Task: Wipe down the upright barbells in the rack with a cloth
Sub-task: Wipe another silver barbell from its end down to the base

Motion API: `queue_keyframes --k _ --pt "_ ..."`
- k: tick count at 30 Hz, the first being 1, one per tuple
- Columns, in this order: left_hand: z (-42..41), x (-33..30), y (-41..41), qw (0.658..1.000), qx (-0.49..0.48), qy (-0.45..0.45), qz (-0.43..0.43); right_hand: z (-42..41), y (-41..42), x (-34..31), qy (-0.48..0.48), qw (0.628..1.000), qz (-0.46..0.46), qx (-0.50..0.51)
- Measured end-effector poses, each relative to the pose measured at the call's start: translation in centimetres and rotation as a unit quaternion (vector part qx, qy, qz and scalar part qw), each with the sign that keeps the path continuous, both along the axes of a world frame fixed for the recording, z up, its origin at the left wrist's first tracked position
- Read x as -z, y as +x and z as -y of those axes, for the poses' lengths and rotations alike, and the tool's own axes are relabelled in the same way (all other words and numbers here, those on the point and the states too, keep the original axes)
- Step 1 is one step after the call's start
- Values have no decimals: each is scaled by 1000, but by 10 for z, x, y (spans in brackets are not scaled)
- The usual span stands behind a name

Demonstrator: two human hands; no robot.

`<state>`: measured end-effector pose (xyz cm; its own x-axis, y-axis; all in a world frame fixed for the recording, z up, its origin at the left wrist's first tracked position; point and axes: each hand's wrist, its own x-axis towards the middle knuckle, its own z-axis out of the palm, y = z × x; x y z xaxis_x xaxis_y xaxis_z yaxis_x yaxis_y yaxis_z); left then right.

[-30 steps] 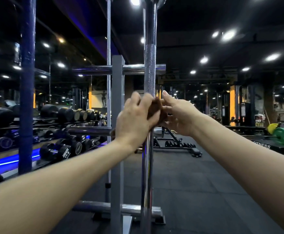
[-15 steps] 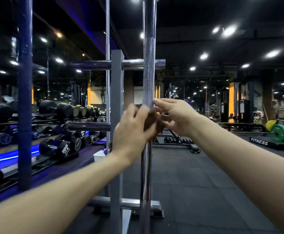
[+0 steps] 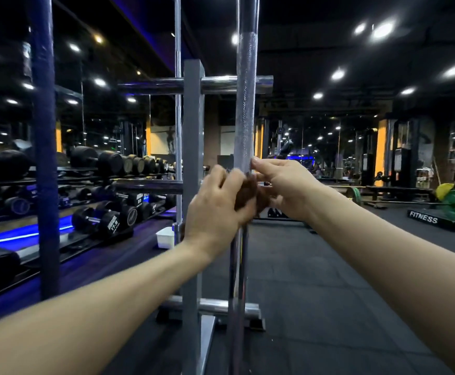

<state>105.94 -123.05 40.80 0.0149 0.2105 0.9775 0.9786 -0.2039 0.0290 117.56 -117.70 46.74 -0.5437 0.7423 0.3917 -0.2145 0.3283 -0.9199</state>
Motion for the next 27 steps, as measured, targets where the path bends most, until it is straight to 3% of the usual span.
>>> queue_keyframes --k 4,9,12,16,22,27 --pt "-11 -22 2 999 8 40 30 0 0 -3 -2 999 -35 -4" --pt "-11 61 -5 999 34 -1 10 -4 3 17 -21 999 -15 -22" --pt "-7 75 -2 998 21 -23 45 1 4 27 -20 1000 -15 -14" --pt "3 56 1 998 27 -41 36 8 3 26 -20 1000 -16 -2" --pt "-7 -2 5 997 25 24 71 0 2 21 -12 1000 -19 -3" --pt "-5 80 -3 998 29 -48 34 -5 -1 36 -32 999 -16 -30"
